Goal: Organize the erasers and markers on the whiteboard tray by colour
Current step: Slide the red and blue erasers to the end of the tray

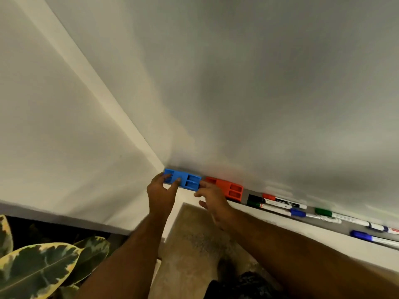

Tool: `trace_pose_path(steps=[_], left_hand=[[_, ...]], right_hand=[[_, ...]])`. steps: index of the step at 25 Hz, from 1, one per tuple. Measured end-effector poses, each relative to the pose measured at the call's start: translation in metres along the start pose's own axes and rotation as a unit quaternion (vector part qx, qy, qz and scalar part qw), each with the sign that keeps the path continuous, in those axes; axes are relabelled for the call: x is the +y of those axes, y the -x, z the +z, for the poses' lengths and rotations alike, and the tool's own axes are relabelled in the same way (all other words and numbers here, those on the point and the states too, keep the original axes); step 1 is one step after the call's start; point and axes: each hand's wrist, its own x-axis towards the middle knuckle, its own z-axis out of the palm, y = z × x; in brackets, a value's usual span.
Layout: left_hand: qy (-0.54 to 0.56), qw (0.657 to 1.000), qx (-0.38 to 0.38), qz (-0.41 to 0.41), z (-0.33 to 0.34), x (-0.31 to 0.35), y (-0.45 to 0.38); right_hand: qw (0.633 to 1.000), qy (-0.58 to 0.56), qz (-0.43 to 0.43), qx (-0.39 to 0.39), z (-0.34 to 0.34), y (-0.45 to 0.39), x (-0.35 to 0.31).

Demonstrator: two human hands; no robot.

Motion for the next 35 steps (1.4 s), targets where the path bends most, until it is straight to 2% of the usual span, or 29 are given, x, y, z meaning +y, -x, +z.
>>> trace_pose_path(steps=[3,13,17,20,22,24,30,35], left_hand=[[-0.046,0.998,-0.042,0.002,-0.001,-0.012,-0.015],[-0.095,0.992,-0.088,0.0,0.021,-0.017,-0.04],[-0.143,0.989,-0.042,0.016,0.022,-0.009,-0.03],[-0.115,0.992,-0.008,0.052,0.037,0.002,-0.003],[-0.075,0.99,-0.043,0.113,0.056,0.009,0.023],[-0.032,0.981,-0.112,0.154,0.079,0.018,0.052],[0.011,0.929,-0.323,0.179,0.141,0.054,0.111],[-0.044,0.908,-0.376,0.181,0.178,0.085,0.129]], right_hand=[[1.0,0.008,0.018,0.003,0.01,-0.011,-0.003],[0.998,0.05,0.023,0.004,0.014,-0.045,-0.004],[0.993,0.118,-0.015,-0.017,0.013,-0.038,0.003],[0.983,0.165,-0.077,-0.025,-0.017,-0.019,0.022],[0.97,0.215,-0.11,-0.004,-0.052,-0.005,0.04],[0.957,0.258,-0.126,0.046,-0.089,0.01,0.058],[0.932,0.274,-0.129,0.197,-0.177,0.046,0.087],[0.907,0.274,-0.124,0.294,-0.226,0.059,0.101]])
